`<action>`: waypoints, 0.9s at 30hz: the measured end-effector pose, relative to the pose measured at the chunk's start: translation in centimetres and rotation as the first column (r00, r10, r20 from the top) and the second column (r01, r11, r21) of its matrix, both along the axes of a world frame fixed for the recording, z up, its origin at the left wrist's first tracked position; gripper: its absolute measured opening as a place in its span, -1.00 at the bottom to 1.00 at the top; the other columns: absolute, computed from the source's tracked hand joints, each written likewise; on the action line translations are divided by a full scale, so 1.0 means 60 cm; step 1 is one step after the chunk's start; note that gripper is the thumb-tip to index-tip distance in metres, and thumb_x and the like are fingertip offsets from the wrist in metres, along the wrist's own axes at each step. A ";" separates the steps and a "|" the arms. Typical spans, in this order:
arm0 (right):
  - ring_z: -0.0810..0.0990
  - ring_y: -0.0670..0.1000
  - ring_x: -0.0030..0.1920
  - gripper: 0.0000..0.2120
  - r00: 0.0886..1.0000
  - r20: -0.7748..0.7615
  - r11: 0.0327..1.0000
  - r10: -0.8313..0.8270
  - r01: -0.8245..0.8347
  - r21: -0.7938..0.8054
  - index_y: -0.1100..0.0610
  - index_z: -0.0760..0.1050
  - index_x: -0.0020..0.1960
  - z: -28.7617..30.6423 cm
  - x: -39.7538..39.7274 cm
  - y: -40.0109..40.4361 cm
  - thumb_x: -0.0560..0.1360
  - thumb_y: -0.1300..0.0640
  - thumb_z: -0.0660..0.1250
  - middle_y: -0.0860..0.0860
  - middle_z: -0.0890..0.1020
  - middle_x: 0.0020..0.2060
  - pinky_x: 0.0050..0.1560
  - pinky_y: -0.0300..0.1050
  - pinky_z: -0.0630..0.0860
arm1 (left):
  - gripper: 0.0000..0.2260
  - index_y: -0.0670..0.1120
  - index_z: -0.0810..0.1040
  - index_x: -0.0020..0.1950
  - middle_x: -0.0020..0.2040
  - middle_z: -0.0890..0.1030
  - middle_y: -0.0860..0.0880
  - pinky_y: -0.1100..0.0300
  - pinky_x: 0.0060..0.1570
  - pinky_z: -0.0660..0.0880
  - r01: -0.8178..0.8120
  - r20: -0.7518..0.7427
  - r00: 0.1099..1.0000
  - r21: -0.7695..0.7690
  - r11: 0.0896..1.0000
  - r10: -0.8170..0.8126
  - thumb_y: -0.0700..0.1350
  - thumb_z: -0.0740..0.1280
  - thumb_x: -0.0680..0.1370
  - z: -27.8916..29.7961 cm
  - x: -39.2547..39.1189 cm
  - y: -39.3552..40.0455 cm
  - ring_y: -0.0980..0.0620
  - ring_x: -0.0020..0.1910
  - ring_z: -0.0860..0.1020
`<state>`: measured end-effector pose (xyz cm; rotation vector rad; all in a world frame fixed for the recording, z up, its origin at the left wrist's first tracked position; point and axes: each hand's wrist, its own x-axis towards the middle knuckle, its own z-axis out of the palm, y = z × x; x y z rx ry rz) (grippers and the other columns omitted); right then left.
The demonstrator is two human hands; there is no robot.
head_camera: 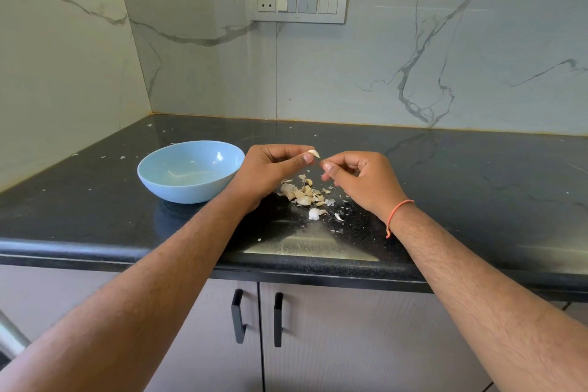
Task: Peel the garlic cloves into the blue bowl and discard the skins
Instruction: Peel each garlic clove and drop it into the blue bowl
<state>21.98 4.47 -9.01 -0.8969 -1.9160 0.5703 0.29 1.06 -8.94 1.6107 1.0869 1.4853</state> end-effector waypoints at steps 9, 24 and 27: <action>0.61 -0.09 -0.12 -0.91 0.949 0.240 0.961 -0.203 0.146 0.235 -0.03 0.75 -0.02 -0.006 -0.019 0.024 0.55 0.12 0.48 -0.17 0.68 -0.16 -0.07 -0.14 0.56 | -0.83 -0.14 0.77 0.10 -0.05 0.78 -0.10 0.23 -0.09 0.61 -0.060 -0.078 0.995 0.000 0.998 0.060 -0.14 0.56 0.53 -0.006 0.004 0.007 0.03 -0.14 0.70; 0.62 -0.10 -0.16 -0.89 0.980 0.141 0.941 -0.139 0.086 0.328 -0.06 0.76 0.03 -0.004 -0.010 0.011 0.52 0.10 0.53 -0.16 0.71 -0.16 -0.04 -0.01 0.61 | -0.85 -0.13 0.78 0.06 -0.16 0.77 0.05 0.39 -0.15 0.55 -0.113 -0.143 0.984 -0.043 0.993 0.106 -0.10 0.56 0.54 -0.003 0.007 -0.002 0.21 -0.18 0.69; 0.63 -0.12 -0.20 -0.90 0.985 0.128 0.950 -0.118 0.074 0.303 -0.05 0.76 0.02 -0.003 -0.009 0.006 0.53 0.10 0.52 -0.18 0.70 -0.17 -0.10 -0.15 0.61 | -0.84 -0.13 0.78 0.08 -0.09 0.78 0.02 0.36 -0.07 0.58 -0.106 -0.150 0.984 -0.032 0.994 0.100 -0.10 0.55 0.55 -0.001 0.007 -0.003 0.15 -0.08 0.72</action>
